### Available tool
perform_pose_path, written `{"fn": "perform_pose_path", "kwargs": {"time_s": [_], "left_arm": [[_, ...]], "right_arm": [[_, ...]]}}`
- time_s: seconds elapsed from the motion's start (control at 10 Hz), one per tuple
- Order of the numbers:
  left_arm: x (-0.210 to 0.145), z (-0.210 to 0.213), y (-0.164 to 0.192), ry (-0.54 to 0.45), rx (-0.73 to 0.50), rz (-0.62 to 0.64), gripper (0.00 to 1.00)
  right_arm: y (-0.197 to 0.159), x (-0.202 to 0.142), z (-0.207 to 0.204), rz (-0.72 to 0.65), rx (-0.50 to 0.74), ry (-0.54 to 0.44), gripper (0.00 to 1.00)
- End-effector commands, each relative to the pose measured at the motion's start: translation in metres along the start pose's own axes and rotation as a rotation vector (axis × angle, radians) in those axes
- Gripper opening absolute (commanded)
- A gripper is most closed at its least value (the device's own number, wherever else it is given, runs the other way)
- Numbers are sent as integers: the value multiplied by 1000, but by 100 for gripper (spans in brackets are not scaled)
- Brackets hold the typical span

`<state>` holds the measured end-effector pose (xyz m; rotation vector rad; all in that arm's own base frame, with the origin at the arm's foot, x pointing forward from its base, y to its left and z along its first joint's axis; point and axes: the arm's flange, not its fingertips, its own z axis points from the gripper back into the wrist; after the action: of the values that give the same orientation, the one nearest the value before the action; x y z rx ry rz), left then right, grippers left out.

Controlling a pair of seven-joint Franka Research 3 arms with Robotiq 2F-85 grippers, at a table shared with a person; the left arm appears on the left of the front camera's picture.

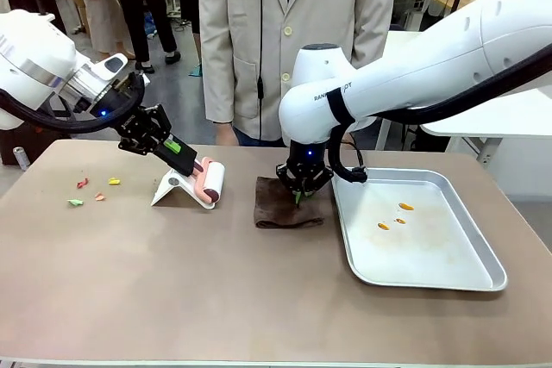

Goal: Clean the surface of the table.
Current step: Hold the Lint Roller with your left hand and the towel with your right hand.

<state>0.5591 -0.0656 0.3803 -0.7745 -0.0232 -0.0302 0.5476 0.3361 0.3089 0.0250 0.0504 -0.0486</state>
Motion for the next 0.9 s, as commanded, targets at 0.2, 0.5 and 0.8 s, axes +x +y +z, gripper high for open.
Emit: {"fn": "perform_pose_path", "kwargs": {"time_s": [0.2,0.5,0.8], "left_arm": [[-11,13,-8,-48,-120,-73,0],[-17,27,-12,-123,-254,-136,0],[-23,47,-5,-110,-386,-166,0]], "right_arm": [[-45,-2,28,-29,302,27,0],[-75,-14,48,23,499,11,0],[-110,-38,69,123,823,15,0]]}}
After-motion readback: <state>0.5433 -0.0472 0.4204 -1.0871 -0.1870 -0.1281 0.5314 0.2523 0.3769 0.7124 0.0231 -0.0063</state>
